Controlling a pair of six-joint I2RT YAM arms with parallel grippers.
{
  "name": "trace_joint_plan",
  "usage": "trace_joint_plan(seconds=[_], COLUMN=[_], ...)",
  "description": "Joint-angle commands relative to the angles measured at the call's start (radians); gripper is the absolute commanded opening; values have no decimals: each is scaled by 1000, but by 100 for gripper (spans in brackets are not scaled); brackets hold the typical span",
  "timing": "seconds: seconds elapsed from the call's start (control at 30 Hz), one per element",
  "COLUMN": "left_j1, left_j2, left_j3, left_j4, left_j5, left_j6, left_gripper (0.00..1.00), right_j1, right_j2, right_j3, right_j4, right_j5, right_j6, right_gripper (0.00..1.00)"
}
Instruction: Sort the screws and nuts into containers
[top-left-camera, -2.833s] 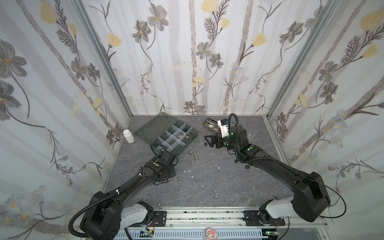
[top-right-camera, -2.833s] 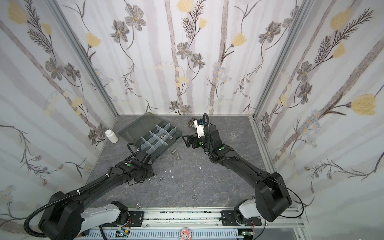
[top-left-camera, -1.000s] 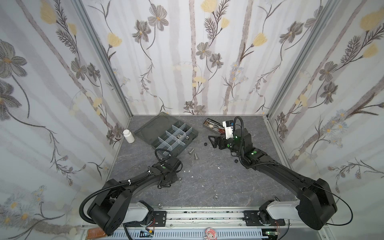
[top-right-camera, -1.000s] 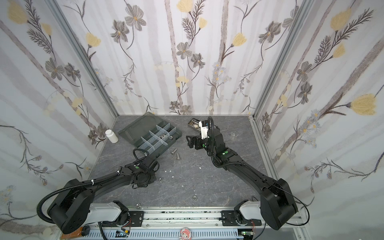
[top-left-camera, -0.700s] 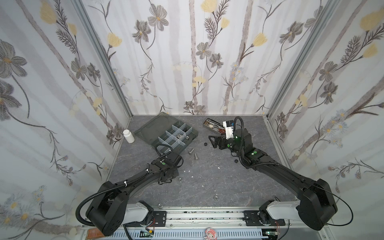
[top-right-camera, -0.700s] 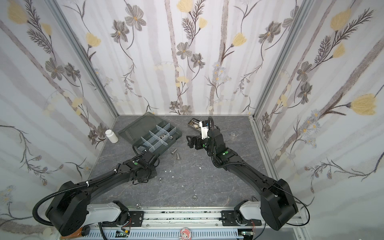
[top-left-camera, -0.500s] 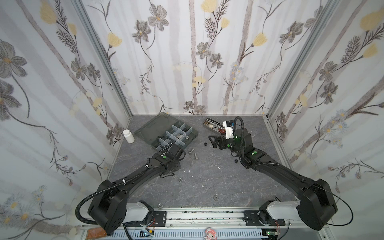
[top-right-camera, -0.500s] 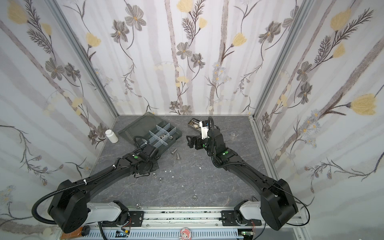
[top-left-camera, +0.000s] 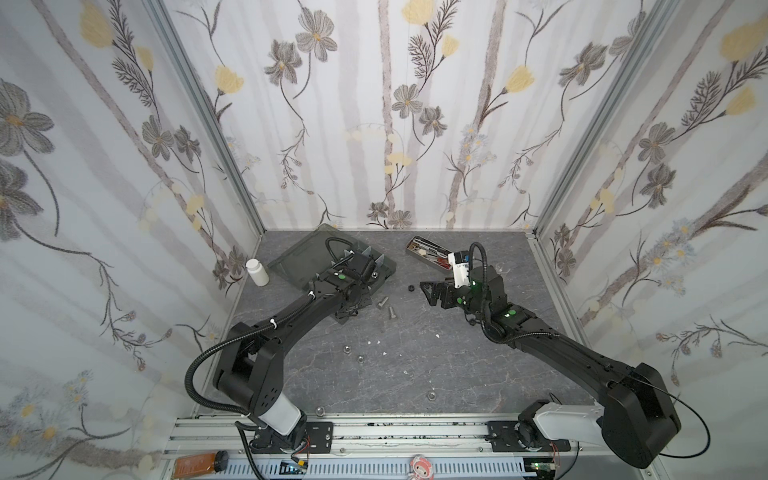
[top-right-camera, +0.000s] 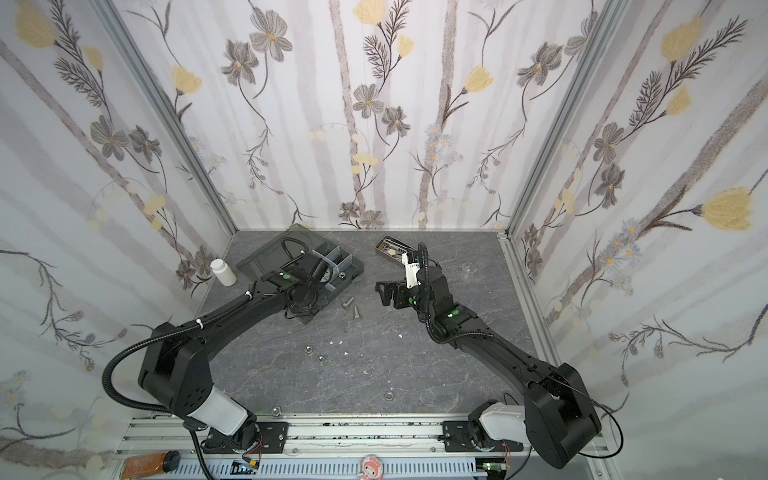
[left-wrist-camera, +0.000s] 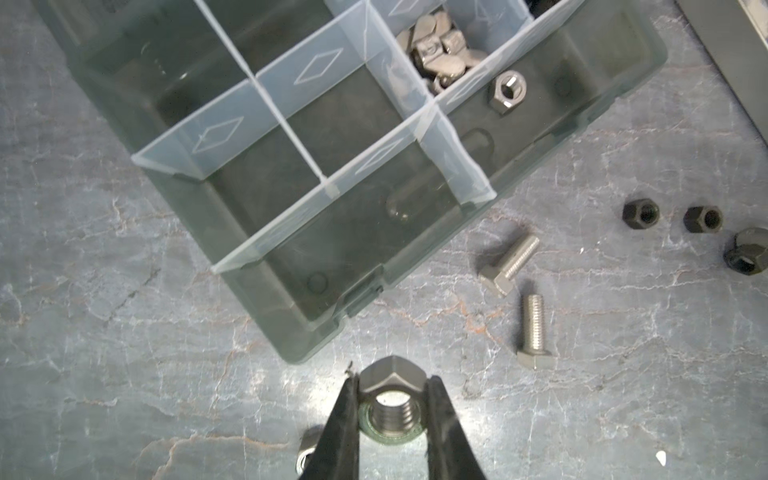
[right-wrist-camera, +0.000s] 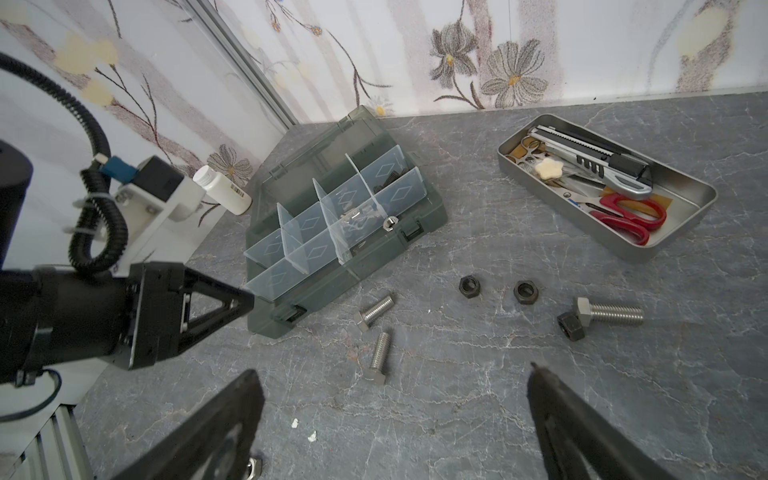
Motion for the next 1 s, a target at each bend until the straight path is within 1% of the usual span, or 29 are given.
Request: trace_joint_plan(seconds=[0.0, 0.33, 0.67, 0.83, 0.97], left_j1=[6, 23, 44, 59, 67], left_j2=[63, 281, 448, 504, 535], left_j3=[84, 322, 511, 557, 568], left_j4=[7, -1, -30, -31, -29], left_j5=[6, 46, 84, 103, 109], left_j6=[37, 71, 97, 100, 104], left_gripper=[17, 15, 15, 16, 21], right_j1=[0, -1, -1, -1, 0], right_j2=[-11, -12, 32, 43, 46], right_j3=[-14, -27, -32, -32, -30], right_j4=[-3, -46, -24, -23, -25], right_j5=[-10, 12, -19, -19, -19], right_j6=[2, -9, -5, -7, -6], right_gripper=[99, 100, 100, 100, 100])
